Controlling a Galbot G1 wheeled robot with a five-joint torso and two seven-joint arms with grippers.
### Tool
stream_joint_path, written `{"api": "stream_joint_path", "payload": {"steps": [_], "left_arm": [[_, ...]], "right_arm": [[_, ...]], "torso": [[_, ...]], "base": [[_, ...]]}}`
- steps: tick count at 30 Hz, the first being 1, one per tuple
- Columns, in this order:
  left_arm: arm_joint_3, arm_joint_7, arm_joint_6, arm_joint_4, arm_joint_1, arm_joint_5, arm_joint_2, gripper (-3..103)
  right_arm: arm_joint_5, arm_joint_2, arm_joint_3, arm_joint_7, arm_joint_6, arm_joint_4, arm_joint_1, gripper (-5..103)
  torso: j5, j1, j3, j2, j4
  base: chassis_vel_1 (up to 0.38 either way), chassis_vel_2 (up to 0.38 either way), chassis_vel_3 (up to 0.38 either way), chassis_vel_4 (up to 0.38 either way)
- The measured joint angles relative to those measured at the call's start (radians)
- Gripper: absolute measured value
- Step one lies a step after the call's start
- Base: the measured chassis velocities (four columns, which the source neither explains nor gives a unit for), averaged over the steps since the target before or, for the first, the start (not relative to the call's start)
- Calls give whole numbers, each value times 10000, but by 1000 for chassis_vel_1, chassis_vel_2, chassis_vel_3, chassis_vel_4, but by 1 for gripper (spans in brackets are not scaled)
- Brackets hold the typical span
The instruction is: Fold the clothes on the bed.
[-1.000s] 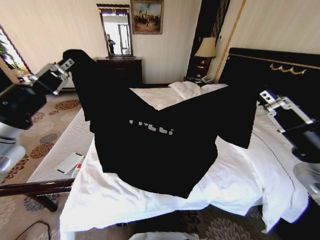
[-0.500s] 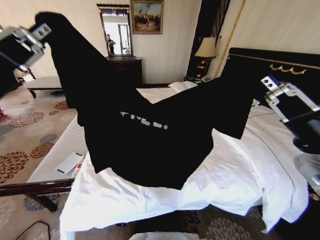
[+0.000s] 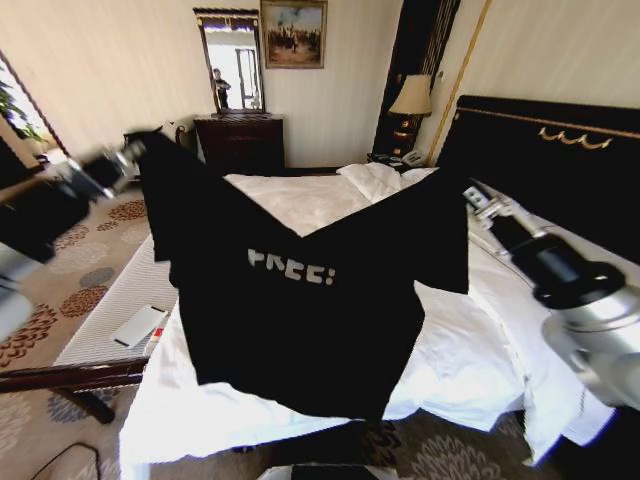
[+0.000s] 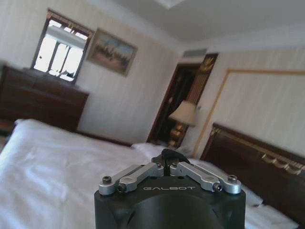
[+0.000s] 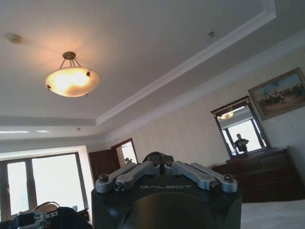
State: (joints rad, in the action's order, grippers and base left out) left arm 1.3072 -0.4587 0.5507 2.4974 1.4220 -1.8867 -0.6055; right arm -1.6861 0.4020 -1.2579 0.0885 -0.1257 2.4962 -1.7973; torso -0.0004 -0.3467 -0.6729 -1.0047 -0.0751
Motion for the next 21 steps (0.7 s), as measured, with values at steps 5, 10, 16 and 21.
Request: {"api": "stream_joint_path", "payload": {"steps": [5, 10, 16, 21], "left_arm": [[-1997, -268, 571, -2, -228, 1664, -486, 0], [-3820, 222, 365, -835, -1023, 3191, -512, 0], [-5572, 568, -15, -2507, -2541, 4227, -367, 0], [-7276, 606, -250, -3985, -3902, 4904, -572, 0]], "right_arm": [[655, -697, 1867, -1186, 410, -1283, 1229, 0], [1221, -1144, 4061, -726, 454, -2794, 3017, 0], [1465, -426, 8306, -662, 226, -4419, 7116, 0], [1928, 663, 11074, -1035, -13, -6002, 9671, 0]], "torso": [[4, 0, 0, 0, 4], [9, -1, -1, 1, -8], [1, -1, -1, 0, -1], [8, -2, -2, 2, -4]], "base": [[0, 0, 0, 0], [0, 0, 0, 0], [0, 0, 0, 0], [0, 0, 0, 0]]}}
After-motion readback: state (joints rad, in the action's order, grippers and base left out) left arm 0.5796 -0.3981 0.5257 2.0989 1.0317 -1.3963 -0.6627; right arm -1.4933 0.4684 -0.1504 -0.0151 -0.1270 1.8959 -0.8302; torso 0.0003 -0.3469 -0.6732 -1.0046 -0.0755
